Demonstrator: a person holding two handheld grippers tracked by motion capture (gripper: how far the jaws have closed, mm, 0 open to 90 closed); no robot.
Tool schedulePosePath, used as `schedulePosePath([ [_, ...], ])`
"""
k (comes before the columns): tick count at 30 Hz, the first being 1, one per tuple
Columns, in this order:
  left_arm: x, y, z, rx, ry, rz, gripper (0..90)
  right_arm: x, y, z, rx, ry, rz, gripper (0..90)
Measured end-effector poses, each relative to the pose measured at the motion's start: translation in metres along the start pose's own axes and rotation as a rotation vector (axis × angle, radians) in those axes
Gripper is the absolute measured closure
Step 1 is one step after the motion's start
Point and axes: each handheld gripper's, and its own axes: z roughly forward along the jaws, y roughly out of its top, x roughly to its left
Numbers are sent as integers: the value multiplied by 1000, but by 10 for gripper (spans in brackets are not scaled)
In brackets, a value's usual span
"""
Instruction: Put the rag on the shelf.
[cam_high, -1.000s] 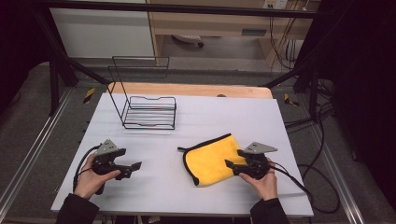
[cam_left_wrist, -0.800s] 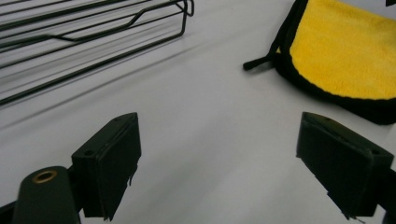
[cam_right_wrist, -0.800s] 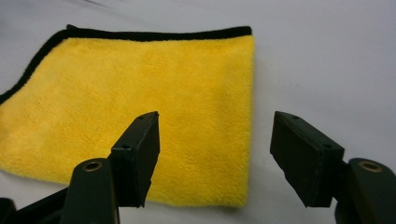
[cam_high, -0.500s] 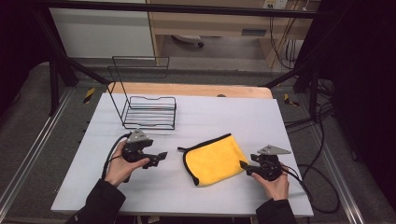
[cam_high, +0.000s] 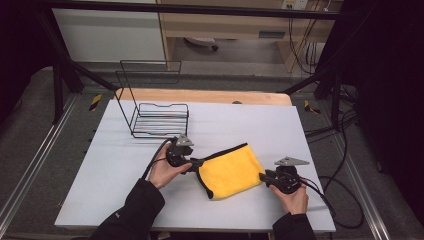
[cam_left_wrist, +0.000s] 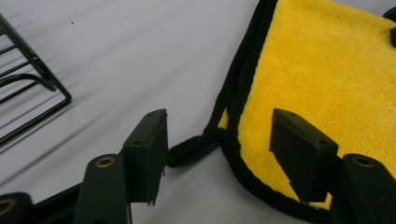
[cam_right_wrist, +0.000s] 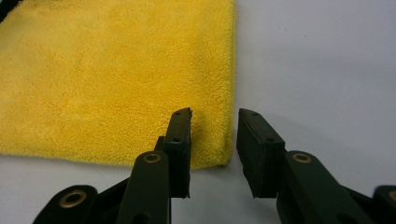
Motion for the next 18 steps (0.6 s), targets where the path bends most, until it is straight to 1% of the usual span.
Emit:
schedulePosePath([
  [1,-1,1,3,3,-2,-2,416,0,0,1,0,-4,4,655],
  [2,-1,2,7,3,-6,-2,416,0,0,1,0,-4,4,655],
  [5,-2,4,16,35,-18,-5,455,1,0,1,3,-6,11,647],
  [7,-2,5,22,59,-17,-3,483,1,-1,1,4,-6,14,649],
  [9,-1,4,27,72,-13,5,548,1,-1,2,4,-8,14,649],
  [11,-1,3,30,77,-29,-7,583,1,-1,2,4,-6,20,651],
  [13,0,3,30,82,-37,-13,595,1,-1,2,7,-3,27,661],
  [15,1,3,31,82,-47,-28,604,1,-1,3,9,0,33,675],
  [18,0,2,32,86,-53,-25,628,2,0,4,15,12,58,698],
])
